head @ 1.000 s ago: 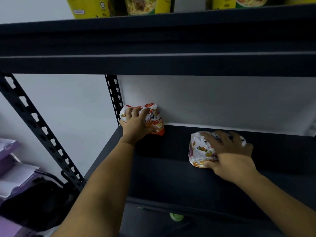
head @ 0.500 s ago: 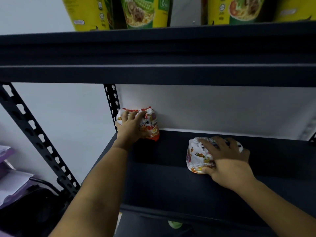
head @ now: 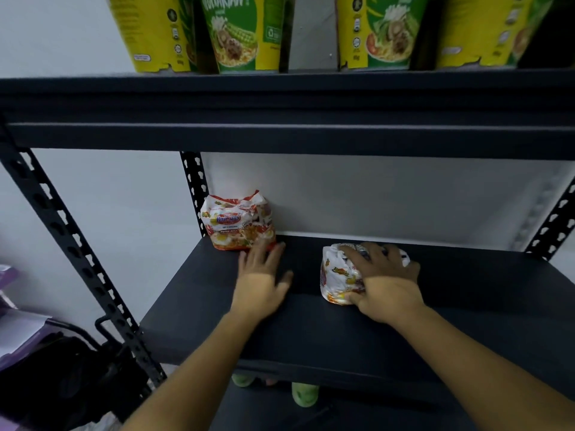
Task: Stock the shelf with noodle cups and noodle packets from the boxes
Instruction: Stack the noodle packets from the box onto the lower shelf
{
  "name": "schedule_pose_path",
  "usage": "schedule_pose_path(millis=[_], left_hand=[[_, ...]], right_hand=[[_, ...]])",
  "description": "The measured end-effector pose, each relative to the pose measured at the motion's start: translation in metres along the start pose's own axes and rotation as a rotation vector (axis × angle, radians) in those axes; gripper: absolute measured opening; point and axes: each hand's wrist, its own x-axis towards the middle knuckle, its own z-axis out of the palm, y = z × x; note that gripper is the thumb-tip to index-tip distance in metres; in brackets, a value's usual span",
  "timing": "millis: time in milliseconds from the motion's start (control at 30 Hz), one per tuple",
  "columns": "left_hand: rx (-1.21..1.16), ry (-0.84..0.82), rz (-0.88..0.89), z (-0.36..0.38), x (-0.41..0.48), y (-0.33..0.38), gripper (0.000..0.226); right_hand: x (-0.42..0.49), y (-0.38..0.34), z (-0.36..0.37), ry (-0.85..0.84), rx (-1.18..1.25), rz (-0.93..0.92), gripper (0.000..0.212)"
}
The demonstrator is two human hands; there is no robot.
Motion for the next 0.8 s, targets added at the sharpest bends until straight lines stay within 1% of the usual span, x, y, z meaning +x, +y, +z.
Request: schedule_pose_path(millis=[33, 100, 200, 300, 467, 567, 733, 800], left_hand=[[-0.063, -0.076, 0.005, 0.004, -0.014, 0.012, 0.064], [-0.100, -0.238, 0.016, 0.011, -0.036, 0.032, 0.060], [-0.061, -0.343, 0.018, 0.015, -0.045, 0.051, 0.061], [-0.051, -0.440, 0.080, 0.022, -0.047, 0.076, 0.067], [-0.033, -0.504, 0.203, 0.050, -0.045, 0.132, 0.068], [-0.034, -0.545, 0.247, 0.064, -0.038, 0.172, 0.073], [-0.018, -0.594, 0.262, 0.087, -0.024, 0.230, 0.081], [-0.014, -0.598, 0.252, 0.095, -0.018, 0.245, 0.082]], right_hand=[[0.000, 0.000, -0.001, -0.003, 0.004, -0.002, 0.093], [-0.005, 0.003, -0.003, -0.006, 0.005, -0.002, 0.089], [-0.017, 0.010, 0.000, 0.031, 0.010, 0.003, 0.087], [-0.034, 0.026, 0.001, 0.065, -0.013, 0.020, 0.088], [-0.066, 0.071, 0.000, 0.112, -0.065, 0.089, 0.090], [-0.087, 0.106, 0.003, 0.131, -0.087, 0.176, 0.091], [-0.111, 0.169, 0.010, 0.197, -0.125, 0.320, 0.085], [-0.115, 0.191, 0.013, 0.214, -0.151, 0.343, 0.089]])
